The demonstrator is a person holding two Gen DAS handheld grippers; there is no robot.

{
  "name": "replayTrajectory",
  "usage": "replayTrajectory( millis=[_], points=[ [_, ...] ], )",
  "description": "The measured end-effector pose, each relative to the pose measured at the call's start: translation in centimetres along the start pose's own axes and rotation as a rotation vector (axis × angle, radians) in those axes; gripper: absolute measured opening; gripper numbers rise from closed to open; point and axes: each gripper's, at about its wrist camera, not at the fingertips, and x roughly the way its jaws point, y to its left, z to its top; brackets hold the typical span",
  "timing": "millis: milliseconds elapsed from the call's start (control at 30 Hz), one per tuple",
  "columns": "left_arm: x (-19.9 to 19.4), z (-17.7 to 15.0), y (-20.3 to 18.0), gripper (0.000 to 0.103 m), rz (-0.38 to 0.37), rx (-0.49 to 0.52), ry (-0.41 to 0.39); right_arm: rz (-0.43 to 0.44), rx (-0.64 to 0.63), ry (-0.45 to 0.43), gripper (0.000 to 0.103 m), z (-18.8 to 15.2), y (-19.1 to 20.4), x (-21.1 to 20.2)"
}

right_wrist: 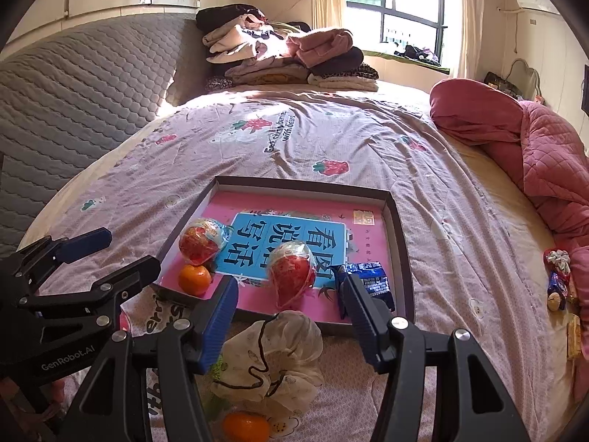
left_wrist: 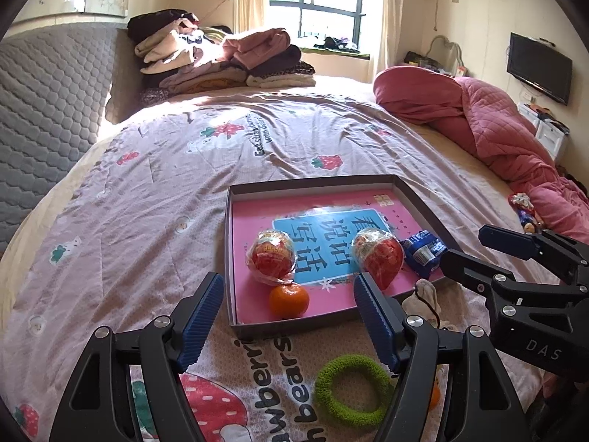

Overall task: Organize objects
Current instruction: 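Withdraw both tools from the tray toward the green ring and walnut, then move the left tool over the green ring while the right tool approaches the walnut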

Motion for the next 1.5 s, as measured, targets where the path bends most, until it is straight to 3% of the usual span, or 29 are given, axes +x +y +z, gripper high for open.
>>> replayTrajectory(
  millis=[533,1500],
  points=[
    [-1.0,-2.9,0.2,0.075,0.018,0.011,0.023,0.015,-0.005,-0.037,0.059,-2.0,0.6,-3.4],
    [-0.8,-6.2,-0.9,0.075,0.007,0.066,0.082,0.002,-0.026,0.006,0.059,-7.0,1.1,-4.1]
  ],
)
